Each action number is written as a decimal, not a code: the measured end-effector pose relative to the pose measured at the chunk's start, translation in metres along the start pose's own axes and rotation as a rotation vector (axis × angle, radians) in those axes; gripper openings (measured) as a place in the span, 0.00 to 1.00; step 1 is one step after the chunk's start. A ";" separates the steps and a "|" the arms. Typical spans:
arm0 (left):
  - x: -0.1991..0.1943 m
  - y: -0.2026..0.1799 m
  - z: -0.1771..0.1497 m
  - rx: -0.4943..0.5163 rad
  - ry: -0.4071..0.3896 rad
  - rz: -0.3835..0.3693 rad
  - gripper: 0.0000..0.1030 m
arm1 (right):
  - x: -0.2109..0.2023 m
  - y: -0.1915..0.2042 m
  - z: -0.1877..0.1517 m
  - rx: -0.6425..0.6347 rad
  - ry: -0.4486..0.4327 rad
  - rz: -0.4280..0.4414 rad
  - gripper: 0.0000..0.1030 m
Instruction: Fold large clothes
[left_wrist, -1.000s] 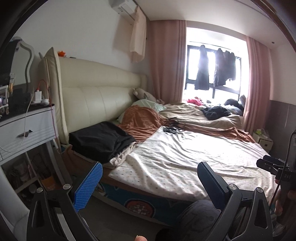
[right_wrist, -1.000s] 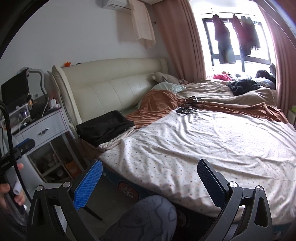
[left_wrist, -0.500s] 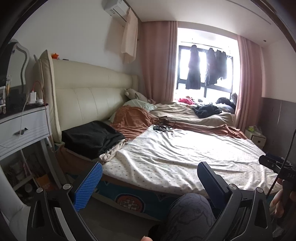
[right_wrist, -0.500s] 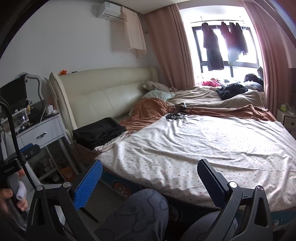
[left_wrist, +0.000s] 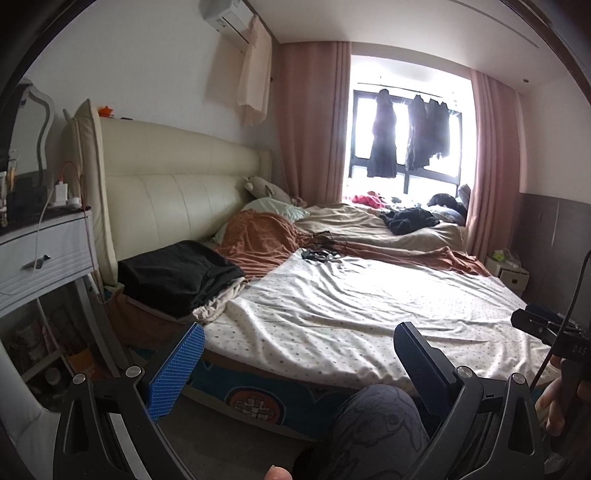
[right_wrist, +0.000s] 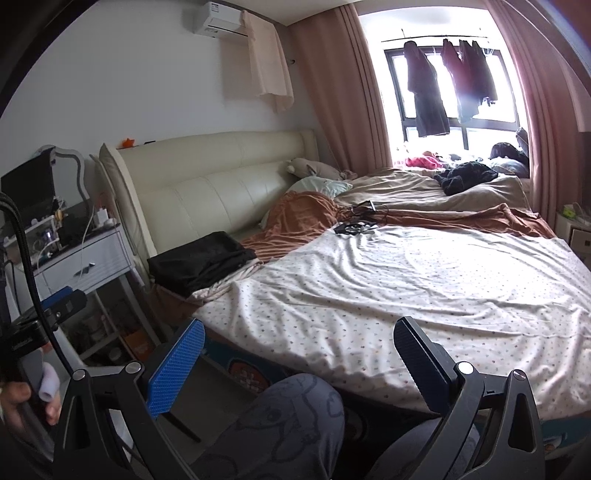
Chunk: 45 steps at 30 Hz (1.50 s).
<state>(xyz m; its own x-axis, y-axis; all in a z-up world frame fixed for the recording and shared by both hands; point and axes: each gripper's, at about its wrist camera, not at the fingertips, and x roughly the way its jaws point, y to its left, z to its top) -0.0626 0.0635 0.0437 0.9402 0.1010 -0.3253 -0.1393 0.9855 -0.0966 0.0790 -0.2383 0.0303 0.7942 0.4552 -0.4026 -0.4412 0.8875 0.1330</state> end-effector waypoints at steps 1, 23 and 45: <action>-0.001 0.000 0.000 -0.002 -0.001 0.000 1.00 | 0.000 0.000 0.000 0.001 0.001 0.000 1.00; -0.011 -0.002 0.002 -0.006 -0.008 0.006 1.00 | -0.001 -0.002 0.000 0.013 0.006 0.003 1.00; -0.016 0.003 0.003 -0.012 -0.019 0.012 1.00 | -0.013 0.003 0.002 0.014 -0.002 0.015 1.00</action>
<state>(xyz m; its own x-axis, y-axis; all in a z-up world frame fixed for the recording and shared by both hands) -0.0769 0.0655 0.0513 0.9440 0.1157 -0.3088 -0.1545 0.9825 -0.1039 0.0686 -0.2416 0.0371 0.7881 0.4687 -0.3990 -0.4473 0.8814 0.1519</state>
